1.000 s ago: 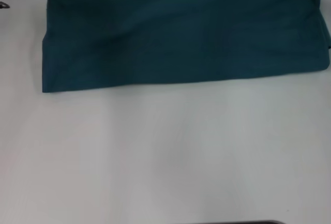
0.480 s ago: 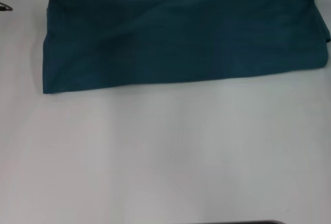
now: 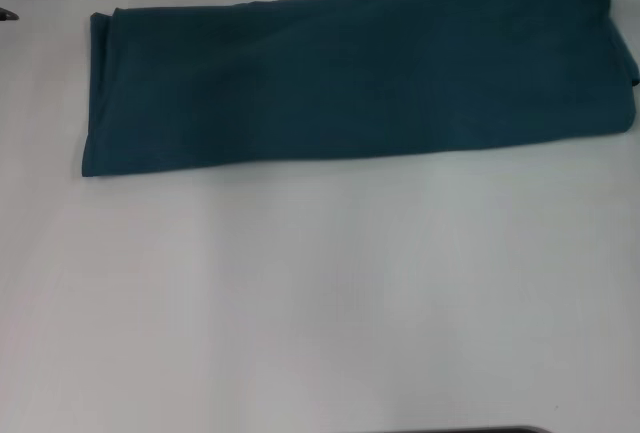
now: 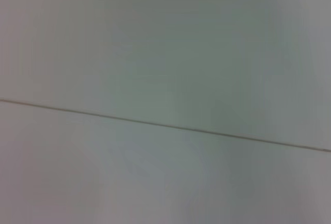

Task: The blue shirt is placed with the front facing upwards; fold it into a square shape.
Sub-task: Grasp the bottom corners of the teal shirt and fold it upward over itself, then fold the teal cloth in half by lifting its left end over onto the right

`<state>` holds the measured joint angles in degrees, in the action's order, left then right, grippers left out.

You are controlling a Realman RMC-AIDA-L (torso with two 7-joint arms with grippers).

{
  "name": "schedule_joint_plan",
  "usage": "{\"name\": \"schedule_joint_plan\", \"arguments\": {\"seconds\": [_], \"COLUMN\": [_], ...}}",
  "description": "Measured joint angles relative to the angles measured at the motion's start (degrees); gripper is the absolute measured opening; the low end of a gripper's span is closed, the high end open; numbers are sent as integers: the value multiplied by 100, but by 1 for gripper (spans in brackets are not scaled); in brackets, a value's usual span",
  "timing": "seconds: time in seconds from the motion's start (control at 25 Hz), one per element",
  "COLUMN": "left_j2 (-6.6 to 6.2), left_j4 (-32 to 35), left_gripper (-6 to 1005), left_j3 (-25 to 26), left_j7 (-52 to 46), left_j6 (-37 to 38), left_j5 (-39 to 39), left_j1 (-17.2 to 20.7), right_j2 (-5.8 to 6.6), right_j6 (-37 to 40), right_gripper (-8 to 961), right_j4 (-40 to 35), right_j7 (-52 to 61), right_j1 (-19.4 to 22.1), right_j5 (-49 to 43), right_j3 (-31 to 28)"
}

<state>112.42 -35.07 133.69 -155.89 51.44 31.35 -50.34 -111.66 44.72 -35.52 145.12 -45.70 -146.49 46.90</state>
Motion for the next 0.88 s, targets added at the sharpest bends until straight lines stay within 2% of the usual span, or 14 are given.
{"name": "schedule_joint_plan", "arguments": {"seconds": [0.16, 0.28, 0.36, 0.64, 0.68, 0.8, 0.88], "left_j2": [11, 11, 23, 82, 82, 70, 51], "left_j4": [-40, -204, -358, -777, -825, -1037, -1169], "left_gripper": [131, 182, 216, 493, 532, 651, 731], "left_j3": [7, 13, 20, 435, 519, 815, 1031], "left_j7": [5, -71, -123, -115, -92, 108, 390], "left_j6": [-43, 3, 66, 492, 580, 994, 1413], "left_j5": [-26, -8, 7, 91, 166, 730, 1394], "left_j1": [28, 118, 200, 410, 448, 676, 902], "right_j2": [91, 211, 328, 584, 603, 634, 621], "right_j6": [46, 88, 195, 1108, 1281, 1939, 2536], "right_gripper": [142, 145, 236, 541, 583, 794, 807], "right_j4": [2, 4, 6, -93, -116, -267, -414], "right_j7": [148, 196, 221, -39, -161, -722, -1235], "right_j1": [37, 82, 105, 140, 177, 426, 705], "right_j5": [-16, -15, 3, 217, 374, 1140, 1948], "right_j3": [-5, -19, -71, -771, -882, -1284, -1496]}}
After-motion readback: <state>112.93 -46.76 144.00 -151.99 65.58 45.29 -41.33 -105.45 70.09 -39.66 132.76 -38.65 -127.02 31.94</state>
